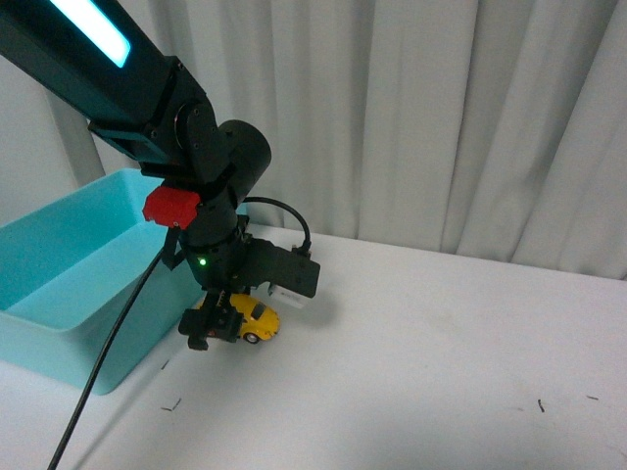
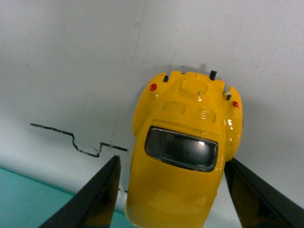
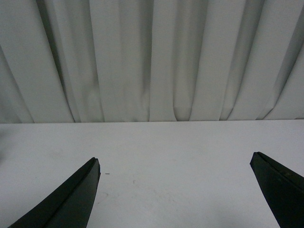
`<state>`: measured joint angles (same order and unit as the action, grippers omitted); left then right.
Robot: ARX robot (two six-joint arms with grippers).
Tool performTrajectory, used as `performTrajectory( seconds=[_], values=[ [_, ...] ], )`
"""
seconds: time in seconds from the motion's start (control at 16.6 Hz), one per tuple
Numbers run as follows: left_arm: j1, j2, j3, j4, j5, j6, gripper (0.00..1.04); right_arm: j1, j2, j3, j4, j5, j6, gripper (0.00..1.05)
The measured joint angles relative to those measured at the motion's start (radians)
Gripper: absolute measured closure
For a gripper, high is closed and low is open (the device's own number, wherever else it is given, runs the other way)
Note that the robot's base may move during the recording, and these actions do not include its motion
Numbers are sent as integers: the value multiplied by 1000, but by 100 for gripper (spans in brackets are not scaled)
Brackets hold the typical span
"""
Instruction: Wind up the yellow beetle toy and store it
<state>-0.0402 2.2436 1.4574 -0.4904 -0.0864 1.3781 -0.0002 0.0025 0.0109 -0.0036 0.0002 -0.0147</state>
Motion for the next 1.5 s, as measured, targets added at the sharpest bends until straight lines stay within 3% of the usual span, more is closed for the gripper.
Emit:
performTrajectory(
  seconds=[0.06, 0.12, 0.42, 0.72, 0.9, 1.08, 1.32, 1.5],
  values=[
    [0, 3, 0, 13, -1, 0, 51, 0, 0, 0, 0, 0, 0, 7],
    [0, 3, 0, 11, 0, 0, 57, 0, 0, 0, 0, 0, 0, 7],
    [2, -50, -29, 0, 75, -41, 64, 0, 0, 0, 0, 0, 0, 7],
    [-5, -253, -42, -24, 352, -217, 64, 0, 0, 0, 0, 0, 0, 7],
    [50, -391, -1, 99, 485, -372, 64, 0, 0, 0, 0, 0, 0, 7],
    [141, -430, 25, 188, 449, -505, 64, 0, 0, 0, 0, 0, 0, 7],
    [296, -374, 18, 229, 241, -701, 64, 0, 0, 0, 0, 0, 0, 7],
    [333, -315, -52, 283, 132, -780, 64, 0, 0, 0, 0, 0, 0, 7]
  ],
)
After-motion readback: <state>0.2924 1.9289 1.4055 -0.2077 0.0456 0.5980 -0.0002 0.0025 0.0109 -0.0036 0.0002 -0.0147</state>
